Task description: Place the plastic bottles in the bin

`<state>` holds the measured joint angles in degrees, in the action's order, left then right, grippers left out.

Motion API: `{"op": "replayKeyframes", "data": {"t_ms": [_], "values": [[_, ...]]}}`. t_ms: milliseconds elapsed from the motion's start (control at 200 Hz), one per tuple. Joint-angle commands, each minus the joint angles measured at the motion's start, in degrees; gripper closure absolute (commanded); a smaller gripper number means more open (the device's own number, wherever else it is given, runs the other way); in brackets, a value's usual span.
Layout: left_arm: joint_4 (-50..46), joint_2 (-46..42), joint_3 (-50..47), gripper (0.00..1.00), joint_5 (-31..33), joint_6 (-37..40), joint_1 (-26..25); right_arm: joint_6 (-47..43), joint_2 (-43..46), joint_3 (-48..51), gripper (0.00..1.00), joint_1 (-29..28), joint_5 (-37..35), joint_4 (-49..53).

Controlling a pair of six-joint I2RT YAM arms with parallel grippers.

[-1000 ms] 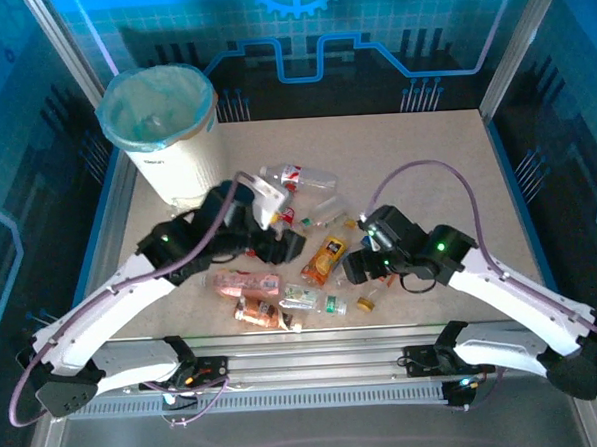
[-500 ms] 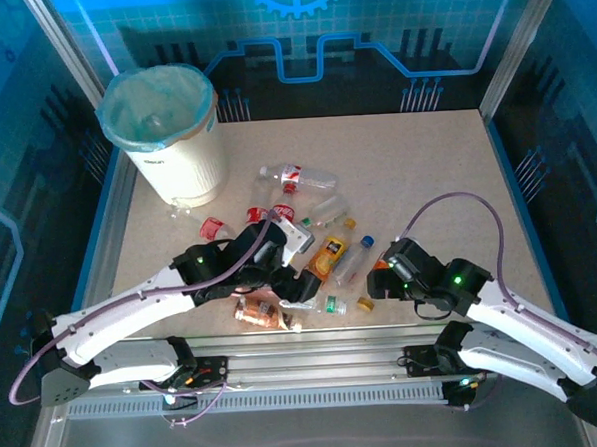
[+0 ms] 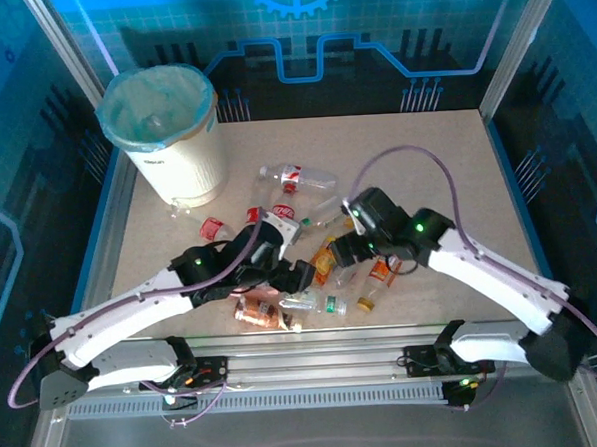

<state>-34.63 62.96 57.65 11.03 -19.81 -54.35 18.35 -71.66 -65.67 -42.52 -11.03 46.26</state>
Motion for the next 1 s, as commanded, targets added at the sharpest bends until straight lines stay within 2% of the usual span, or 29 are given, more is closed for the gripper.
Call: {"op": "replayKeyframes", "data": {"t_ms": [0, 205, 335, 545, 645, 795, 995], "values": [[-1.2, -5.1, -2.0, 0.13, 2.4, -3.1, 3.7, -16.8, -7.5, -8.2, 0.14, 3.2, 3.5, -0.8], [-0.6, -8.0, -3.2, 0.13, -0.1, -2.5, 11.6, -26.8, -23.0, -22.0, 0.11, 10.1, 14.8, -5.0], [-0.1, -6.8, -1.9, 0.12, -1.3, 0.1, 16.1, -31.8, -34.7, -34.0, 0.10, 13.2, 21.5, -3.0], [2.3, -1.8, 1.3, 0.12, -6.7, 3.4, 21.9, -38.2, -54.5, -56.1, 0.07, 14.9, 20.1, 6.8], [2.2, 1.4, 3.5, 0.12, -7.8, 5.2, 23.4, -39.7, -61.1, -63.8, 0.08, 15.7, 19.0, 9.0], [3.2, 6.2, 4.9, 0.11, -11.4, 7.4, 25.3, -41.6, -66.9, -68.2, 0.07, 17.4, 18.6, 9.0], [3.4, 10.9, 6.9, 0.11, -13.1, 8.2, 26.3, -44.5, -70.6, -68.8, 0.06, 18.4, 20.1, 8.8]]}}
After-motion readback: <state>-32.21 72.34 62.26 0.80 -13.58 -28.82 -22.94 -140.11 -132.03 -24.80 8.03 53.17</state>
